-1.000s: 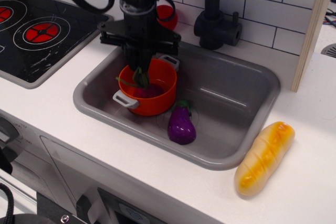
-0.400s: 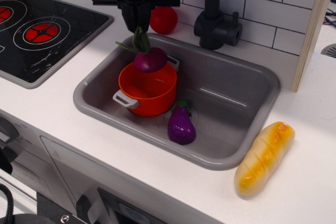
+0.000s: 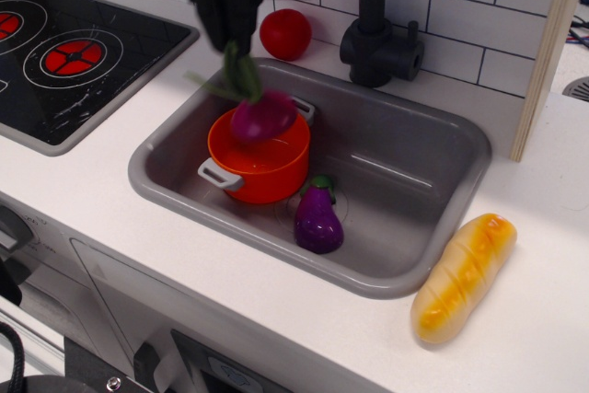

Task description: Take beet from pot sink

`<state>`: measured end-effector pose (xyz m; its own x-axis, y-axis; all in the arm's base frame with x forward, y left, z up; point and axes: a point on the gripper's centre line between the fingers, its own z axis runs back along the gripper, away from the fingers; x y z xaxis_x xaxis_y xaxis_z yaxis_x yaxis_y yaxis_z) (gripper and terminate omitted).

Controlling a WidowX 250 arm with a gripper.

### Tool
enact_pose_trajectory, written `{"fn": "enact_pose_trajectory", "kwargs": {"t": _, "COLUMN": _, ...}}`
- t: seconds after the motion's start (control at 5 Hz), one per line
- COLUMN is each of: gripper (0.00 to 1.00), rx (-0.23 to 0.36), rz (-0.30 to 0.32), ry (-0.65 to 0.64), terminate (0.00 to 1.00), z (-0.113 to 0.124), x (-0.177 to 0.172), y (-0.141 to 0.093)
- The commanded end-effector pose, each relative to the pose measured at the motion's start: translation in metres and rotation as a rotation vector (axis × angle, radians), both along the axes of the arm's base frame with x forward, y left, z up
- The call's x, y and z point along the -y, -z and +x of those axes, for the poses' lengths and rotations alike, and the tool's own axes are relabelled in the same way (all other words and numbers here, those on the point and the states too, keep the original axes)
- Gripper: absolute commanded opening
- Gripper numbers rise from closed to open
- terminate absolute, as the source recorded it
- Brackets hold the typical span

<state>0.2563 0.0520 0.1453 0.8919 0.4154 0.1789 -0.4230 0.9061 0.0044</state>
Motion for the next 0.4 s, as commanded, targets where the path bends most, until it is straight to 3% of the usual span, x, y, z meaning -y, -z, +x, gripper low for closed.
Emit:
{"fn": "enact_pose_trajectory", "kwargs": {"t": 0.0, "gripper": 0.0, "rx": -0.012, "rz": 0.082, "ry": 0.067, "terminate": 0.0, "z": -0.017, "x": 0.004, "y": 0.024}}
{"fn": "enact_pose_trajectory", "kwargs": {"t": 0.2, "gripper": 0.0, "rx": -0.031, "rz": 0.099, "ry": 0.068, "terminate": 0.0, "z": -0.017, "x": 0.003, "y": 0.044}}
